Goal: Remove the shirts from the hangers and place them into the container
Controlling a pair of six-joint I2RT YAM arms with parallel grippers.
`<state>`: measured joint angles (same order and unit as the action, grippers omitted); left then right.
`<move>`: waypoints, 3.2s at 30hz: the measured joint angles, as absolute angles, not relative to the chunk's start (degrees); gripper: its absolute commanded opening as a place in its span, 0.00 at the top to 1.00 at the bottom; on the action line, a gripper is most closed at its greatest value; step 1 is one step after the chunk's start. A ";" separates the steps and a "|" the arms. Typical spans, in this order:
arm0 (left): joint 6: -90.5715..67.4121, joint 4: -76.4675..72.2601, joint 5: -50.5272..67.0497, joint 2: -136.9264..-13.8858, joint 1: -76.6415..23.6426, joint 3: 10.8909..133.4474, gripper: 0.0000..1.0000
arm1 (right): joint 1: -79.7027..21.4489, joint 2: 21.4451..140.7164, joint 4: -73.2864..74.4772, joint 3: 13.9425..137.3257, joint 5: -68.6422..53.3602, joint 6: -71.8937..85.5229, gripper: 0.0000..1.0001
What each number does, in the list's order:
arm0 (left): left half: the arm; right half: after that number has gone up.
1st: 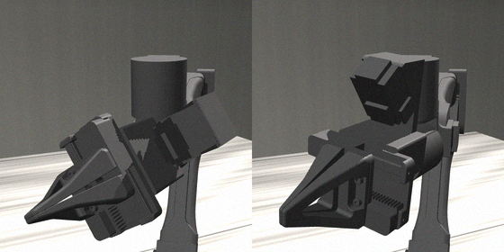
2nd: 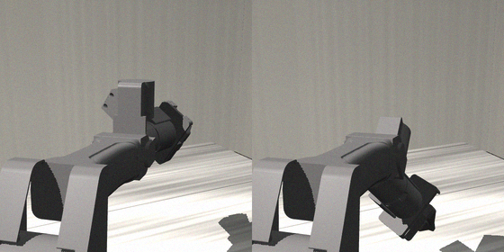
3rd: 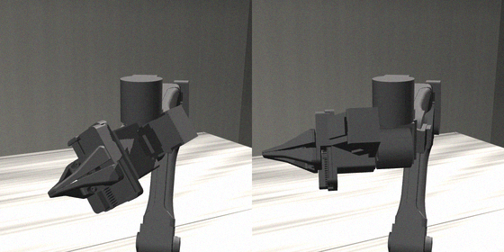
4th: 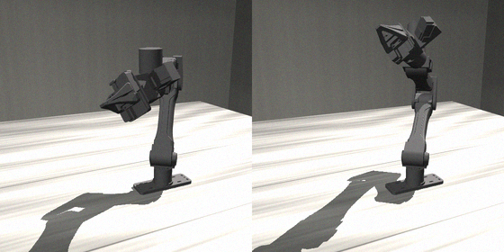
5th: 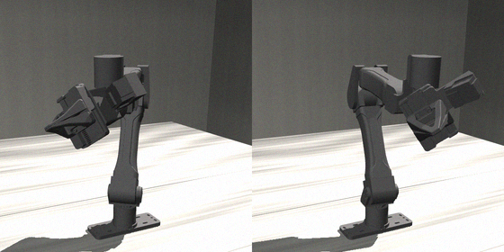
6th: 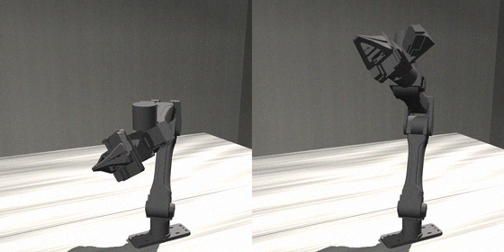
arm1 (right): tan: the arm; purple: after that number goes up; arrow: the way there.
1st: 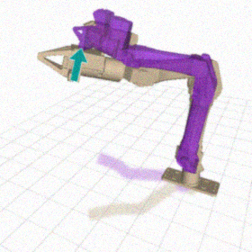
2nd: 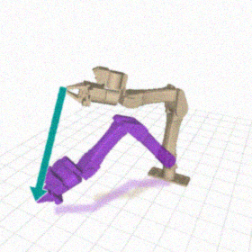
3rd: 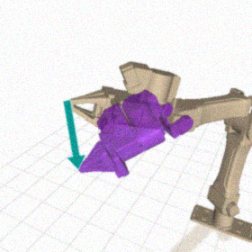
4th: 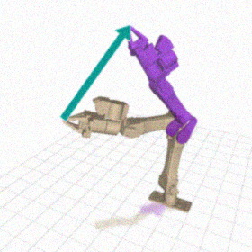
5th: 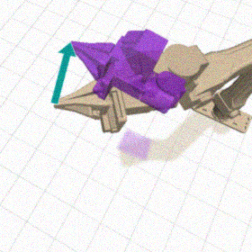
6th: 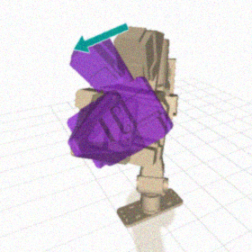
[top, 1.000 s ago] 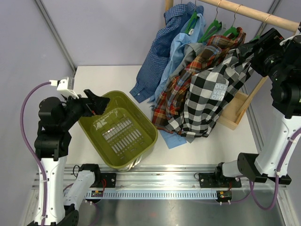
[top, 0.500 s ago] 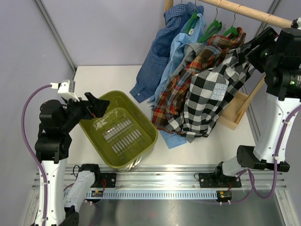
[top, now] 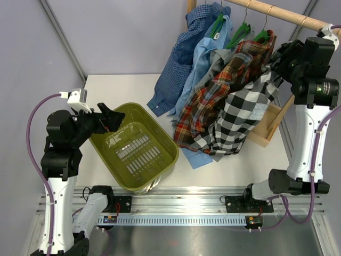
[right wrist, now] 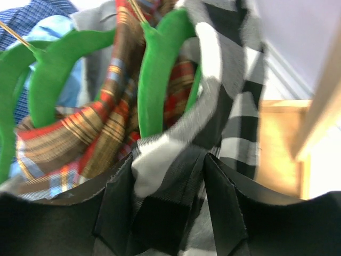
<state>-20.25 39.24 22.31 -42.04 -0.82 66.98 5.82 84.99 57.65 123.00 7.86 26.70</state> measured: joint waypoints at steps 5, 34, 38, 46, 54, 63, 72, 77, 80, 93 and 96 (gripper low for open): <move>-20.10 39.13 22.35 -42.13 -0.82 66.92 0.01 | 7.60 79.53 56.73 117.16 9.67 24.77 0.55; -19.92 36.40 26.33 -42.87 -0.86 66.89 0.01 | 9.45 77.08 49.58 117.30 -2.33 14.52 1.00; -19.90 36.29 26.98 -42.89 -0.86 66.89 0.01 | 9.50 71.44 47.20 112.42 -3.16 13.15 1.00; -18.06 36.60 28.21 -44.01 -1.58 67.05 0.01 | 9.52 63.20 47.35 106.26 -4.82 6.11 1.00; -14.76 37.78 28.18 -47.48 -5.04 69.32 0.01 | 9.65 53.12 55.40 99.11 -10.46 -7.70 1.00; -11.92 37.15 27.86 -51.53 -10.76 74.26 0.01 | 9.87 41.15 59.57 100.44 -22.94 -19.20 1.00; -12.47 29.74 28.05 -50.02 -15.11 74.98 0.01 | 11.49 43.90 59.53 107.04 -58.50 -20.08 1.00; -11.25 28.53 28.75 -45.98 -15.20 75.09 0.01 | 11.79 52.29 60.29 106.87 -70.83 -20.12 1.00; -8.36 28.14 29.50 -41.19 -15.29 73.58 0.01 | 11.77 59.27 64.51 107.24 -73.91 -24.40 1.00; 3.18 25.15 41.78 -46.33 -16.99 73.01 0.08 | -12.36 72.10 75.09 105.49 -61.25 -40.71 1.00; 4.84 25.91 43.05 -51.31 -20.08 73.01 0.10 | -12.75 75.85 76.90 108.95 -59.79 -44.95 1.00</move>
<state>4.84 25.91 43.05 -51.31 -20.08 73.01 -12.75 75.85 76.90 108.95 -59.79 -44.95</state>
